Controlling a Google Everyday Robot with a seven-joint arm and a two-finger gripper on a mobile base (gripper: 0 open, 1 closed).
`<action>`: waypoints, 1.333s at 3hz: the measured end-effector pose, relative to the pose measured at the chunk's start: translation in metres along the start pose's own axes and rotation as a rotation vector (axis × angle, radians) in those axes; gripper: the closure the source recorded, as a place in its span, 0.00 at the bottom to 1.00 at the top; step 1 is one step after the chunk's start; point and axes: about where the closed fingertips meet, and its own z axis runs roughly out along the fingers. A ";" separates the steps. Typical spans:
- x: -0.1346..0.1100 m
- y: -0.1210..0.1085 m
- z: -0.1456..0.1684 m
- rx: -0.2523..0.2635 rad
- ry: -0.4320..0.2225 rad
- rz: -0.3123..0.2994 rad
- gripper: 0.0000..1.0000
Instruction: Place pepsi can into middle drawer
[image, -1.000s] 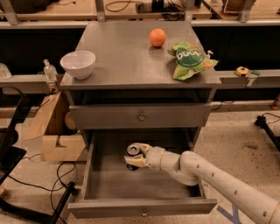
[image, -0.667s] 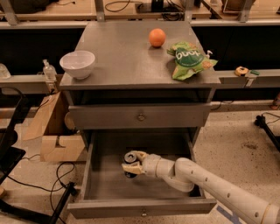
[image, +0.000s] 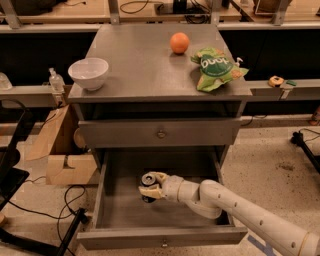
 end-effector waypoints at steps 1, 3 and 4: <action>-0.001 0.001 0.002 -0.003 -0.001 0.000 0.35; -0.001 0.004 0.004 -0.009 -0.002 0.000 0.00; -0.001 0.004 0.004 -0.009 -0.002 0.000 0.00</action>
Offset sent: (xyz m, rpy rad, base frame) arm -0.0003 0.0018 0.0002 0.0011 0.0002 0.0028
